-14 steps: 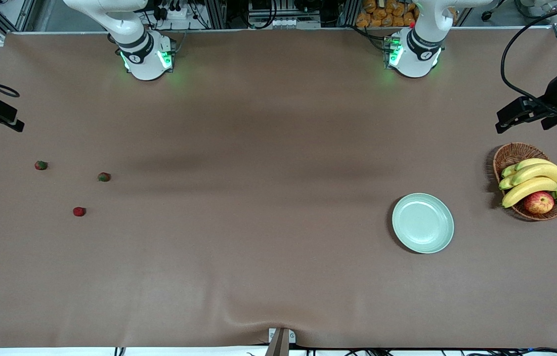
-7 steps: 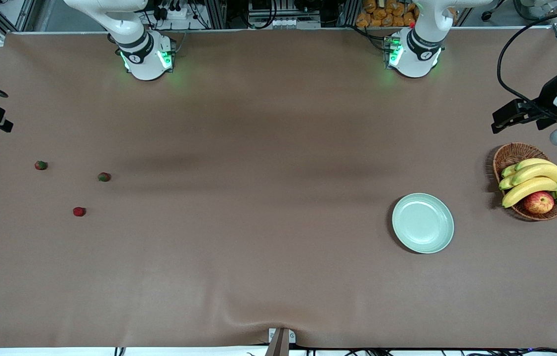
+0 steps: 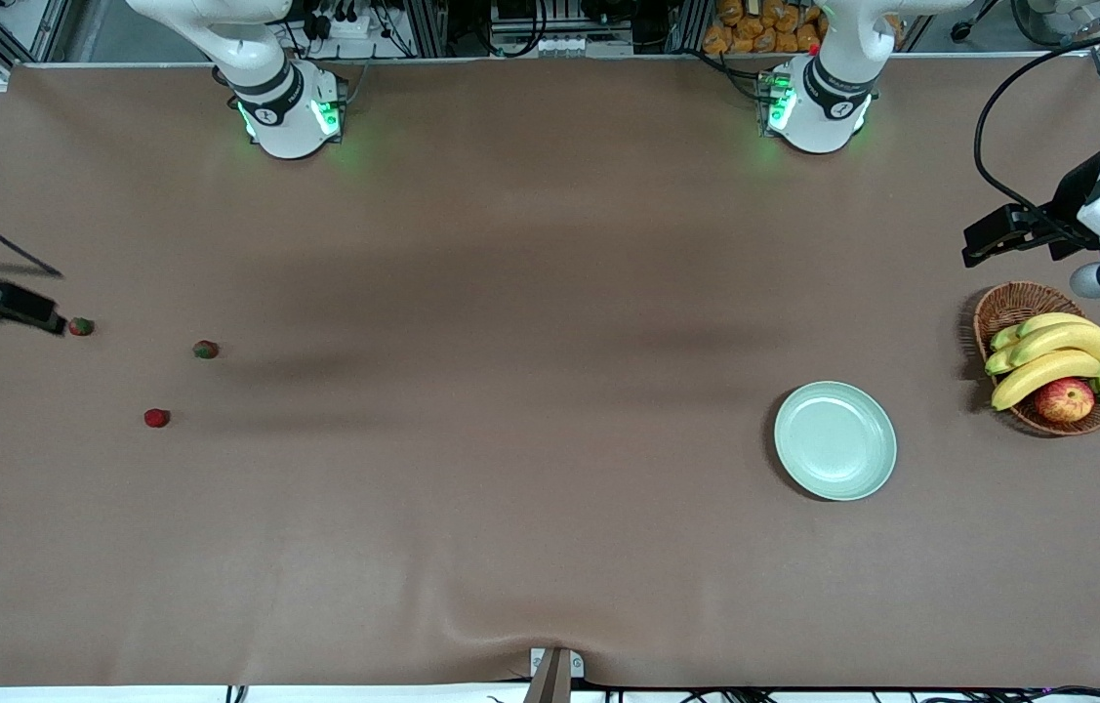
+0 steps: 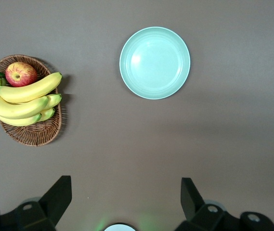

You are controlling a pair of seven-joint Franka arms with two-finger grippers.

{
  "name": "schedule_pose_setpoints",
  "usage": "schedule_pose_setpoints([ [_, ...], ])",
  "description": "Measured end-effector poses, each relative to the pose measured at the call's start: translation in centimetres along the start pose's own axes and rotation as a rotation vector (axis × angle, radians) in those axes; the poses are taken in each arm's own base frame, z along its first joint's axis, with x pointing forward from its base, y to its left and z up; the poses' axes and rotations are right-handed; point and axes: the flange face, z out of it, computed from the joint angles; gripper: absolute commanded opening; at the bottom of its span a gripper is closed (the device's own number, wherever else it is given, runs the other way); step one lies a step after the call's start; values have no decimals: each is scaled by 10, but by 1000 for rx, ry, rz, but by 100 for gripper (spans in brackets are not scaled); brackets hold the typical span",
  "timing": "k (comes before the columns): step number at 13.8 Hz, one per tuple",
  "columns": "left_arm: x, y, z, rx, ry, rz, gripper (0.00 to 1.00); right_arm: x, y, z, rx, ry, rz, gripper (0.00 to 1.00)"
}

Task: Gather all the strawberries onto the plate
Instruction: 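Move the right gripper over the strawberries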

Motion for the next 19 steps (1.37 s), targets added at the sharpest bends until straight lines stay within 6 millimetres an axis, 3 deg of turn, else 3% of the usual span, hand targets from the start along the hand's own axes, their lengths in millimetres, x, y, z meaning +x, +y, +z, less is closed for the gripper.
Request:
schedule_pose_setpoints([
  [2, 0, 0, 0, 0, 0, 0, 100, 17, 8, 31, -6, -12, 12, 100],
  [6, 0, 0, 0, 0, 1, 1, 100, 27, 10, 87, -10, -112, 13, 100],
  [10, 2, 1, 2, 0, -3, 1, 100, 8, 22, 159, -5, -241, 33, 100],
  [19, 11, 2, 14, 0, -10, 1, 100, -44, 24, 282, -17, -236, 29, 100],
])
